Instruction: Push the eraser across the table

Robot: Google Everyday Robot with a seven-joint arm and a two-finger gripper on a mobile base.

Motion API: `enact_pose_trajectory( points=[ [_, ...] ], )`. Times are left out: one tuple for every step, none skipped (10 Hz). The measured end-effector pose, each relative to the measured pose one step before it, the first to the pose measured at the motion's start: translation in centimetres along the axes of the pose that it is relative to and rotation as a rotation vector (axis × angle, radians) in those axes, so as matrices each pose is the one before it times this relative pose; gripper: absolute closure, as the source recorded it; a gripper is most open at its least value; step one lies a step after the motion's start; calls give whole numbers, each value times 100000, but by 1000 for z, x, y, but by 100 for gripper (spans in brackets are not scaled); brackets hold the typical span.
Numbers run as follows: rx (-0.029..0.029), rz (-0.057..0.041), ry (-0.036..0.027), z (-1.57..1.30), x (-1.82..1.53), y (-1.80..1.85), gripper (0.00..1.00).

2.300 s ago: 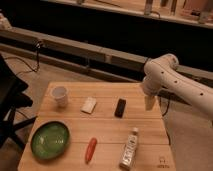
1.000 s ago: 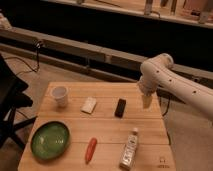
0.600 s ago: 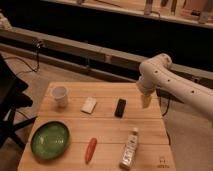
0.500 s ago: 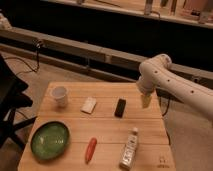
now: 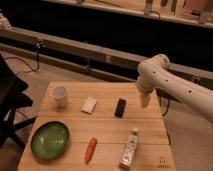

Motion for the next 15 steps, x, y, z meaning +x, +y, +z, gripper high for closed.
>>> enact_pose_trajectory(
  points=[
    [109,-299,134,155,-74,-99,20],
    [63,-397,-49,108,-191,-115,20],
    [-32,-163,24,99,-40,-15,20],
    [86,-59,51,82,4,-32,20],
    [68,-257,72,99,-93,-64,20],
    [45,-252,26,144,-88,-48,20],
    [-38,-116,4,107,-43,-7,20],
    [60,-201,4,81,-94,-67,20],
    [-18,-148,70,126,-35,-34,20],
    [5,-126,29,98,-34,-9,20],
    [103,-145,12,78,-50,-56,20],
    [120,-202,49,77,-69,-73,20],
    [2,-194,-21,116,-82,-22,20],
    [-19,-268,40,153,-74,13,20],
    [123,-138,24,54,-51,-35,20]
  ],
)
